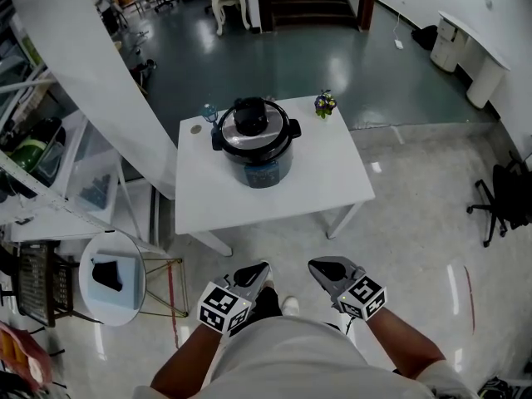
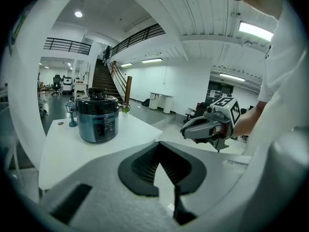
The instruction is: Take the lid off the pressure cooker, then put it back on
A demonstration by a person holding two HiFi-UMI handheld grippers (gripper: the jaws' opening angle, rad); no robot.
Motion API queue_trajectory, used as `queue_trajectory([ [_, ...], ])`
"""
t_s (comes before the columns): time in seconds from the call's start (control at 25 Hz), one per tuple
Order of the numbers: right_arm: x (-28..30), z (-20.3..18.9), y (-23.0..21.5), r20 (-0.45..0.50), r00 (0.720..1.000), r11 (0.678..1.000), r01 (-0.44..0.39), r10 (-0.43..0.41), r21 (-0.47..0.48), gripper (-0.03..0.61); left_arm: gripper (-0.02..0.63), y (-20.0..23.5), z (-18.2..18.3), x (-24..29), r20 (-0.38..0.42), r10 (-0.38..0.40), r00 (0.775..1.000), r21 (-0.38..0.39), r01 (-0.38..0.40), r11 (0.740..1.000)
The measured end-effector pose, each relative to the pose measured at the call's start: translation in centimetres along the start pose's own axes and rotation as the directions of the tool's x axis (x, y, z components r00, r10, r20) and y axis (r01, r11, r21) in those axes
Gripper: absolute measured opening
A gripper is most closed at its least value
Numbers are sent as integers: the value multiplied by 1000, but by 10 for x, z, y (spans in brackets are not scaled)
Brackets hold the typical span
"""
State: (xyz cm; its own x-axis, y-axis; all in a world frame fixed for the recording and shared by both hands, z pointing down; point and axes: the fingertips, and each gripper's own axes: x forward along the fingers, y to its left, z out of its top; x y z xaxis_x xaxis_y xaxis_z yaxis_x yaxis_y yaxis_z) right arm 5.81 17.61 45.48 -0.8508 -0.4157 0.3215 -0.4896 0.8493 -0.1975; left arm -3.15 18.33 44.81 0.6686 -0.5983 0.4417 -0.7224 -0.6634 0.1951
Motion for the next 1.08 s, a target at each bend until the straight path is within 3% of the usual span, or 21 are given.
queue_trajectory([
  [0.32,4,0,6,-3,1000,1000,-10,10,-12,12,6,3,-7,-6,-3,14,1000,-14,-14,1000],
  [0.52,6,-5,6,-15,1000,1000,-13,13,-7,12,6,0,-10,-5,-39,30,999,86,-27,996],
  [0.8,8,-4,5,-11,1000,1000,-12,11,-10,12,6,-1,-6,-1,-15,-7,1000,23,7,1000],
  [1.08,10,1,-1,1,1000,1000,-10,10,-14,12,6,6,-10,4,-38,4,999,20,-3,1000],
])
